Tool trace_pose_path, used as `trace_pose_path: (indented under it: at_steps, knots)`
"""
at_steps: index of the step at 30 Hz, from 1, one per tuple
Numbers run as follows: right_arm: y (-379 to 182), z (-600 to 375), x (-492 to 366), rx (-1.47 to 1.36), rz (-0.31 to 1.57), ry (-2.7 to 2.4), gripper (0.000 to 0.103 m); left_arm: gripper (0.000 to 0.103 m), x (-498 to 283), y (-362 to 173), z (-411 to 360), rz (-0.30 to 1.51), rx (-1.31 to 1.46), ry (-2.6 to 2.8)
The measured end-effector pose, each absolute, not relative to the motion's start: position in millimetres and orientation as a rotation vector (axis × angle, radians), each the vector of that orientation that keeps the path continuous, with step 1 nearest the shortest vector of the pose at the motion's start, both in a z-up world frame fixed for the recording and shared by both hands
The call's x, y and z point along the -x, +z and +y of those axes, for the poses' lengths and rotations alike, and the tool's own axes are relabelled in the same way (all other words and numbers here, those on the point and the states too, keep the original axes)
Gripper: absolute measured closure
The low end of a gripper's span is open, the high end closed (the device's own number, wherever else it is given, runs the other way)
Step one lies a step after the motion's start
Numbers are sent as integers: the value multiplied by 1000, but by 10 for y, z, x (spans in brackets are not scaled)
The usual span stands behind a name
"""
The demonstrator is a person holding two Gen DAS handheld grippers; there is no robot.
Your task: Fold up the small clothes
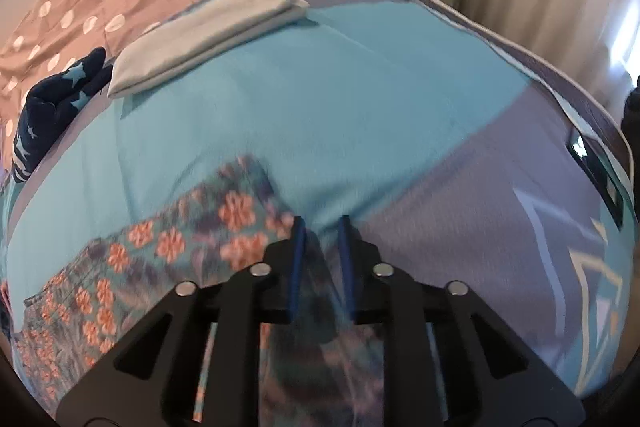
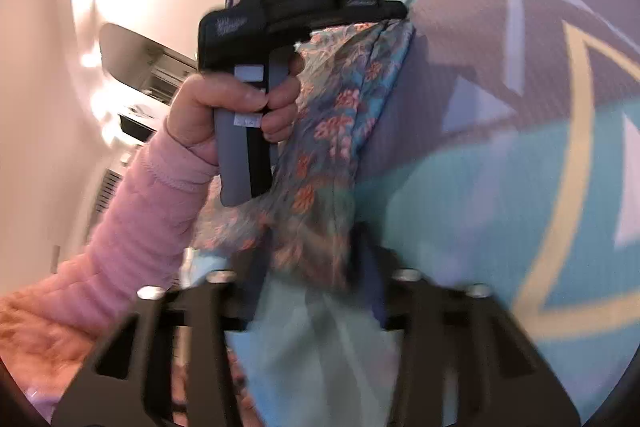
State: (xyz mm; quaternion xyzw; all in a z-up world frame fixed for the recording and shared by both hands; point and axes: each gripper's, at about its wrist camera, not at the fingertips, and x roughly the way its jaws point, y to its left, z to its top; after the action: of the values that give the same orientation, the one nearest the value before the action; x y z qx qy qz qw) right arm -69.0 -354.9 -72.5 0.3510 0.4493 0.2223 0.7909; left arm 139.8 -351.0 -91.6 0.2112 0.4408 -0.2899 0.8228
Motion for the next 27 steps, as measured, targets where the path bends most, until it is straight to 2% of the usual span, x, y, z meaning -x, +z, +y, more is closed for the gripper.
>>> trace_pose_path:
  at_steps: [4,6,7,8,9,11,17,21,24,25,26,27]
  knots:
    - [-764,-3605,737,-799,1018,396,99,89,-1380,-866,-3460,927,-429,-642]
    - [-787,-3674,831,-776,1027,373,101,86,-1363,-793,-3348,918,-389,-650]
    - [-790,-3682,870,-764,1025,372,100,68,-1350,-753,-3289,909,-376,-637]
    - [-792,-3690,895,-759,1018,374,98,46,-1327,-699,-3217,891,-361,-623]
    - [-776,-3689,943,-747,1010,368,96,41,-1264,-602,-3088,849,-333,-615]
    - [-687,-3675,1030,-701,989,345,88,39,-1087,-414,-2770,794,-290,-637]
    - [-416,-3481,1127,-510,889,303,86,27,-515,-154,-1498,712,-172,-608]
    - [-329,-3270,998,-442,864,321,85,26,-190,-257,-360,717,-86,-387]
    - [-339,-3105,860,-394,919,330,78,27,47,-387,440,739,19,-247]
    - [-395,-3018,752,-380,959,307,77,33,125,-446,668,747,53,-225]
    - [-493,-2984,709,-360,1006,266,79,60,197,-527,883,760,82,-203]
    - [-504,-2984,771,-358,1002,255,80,69,224,-596,1026,781,100,-186]
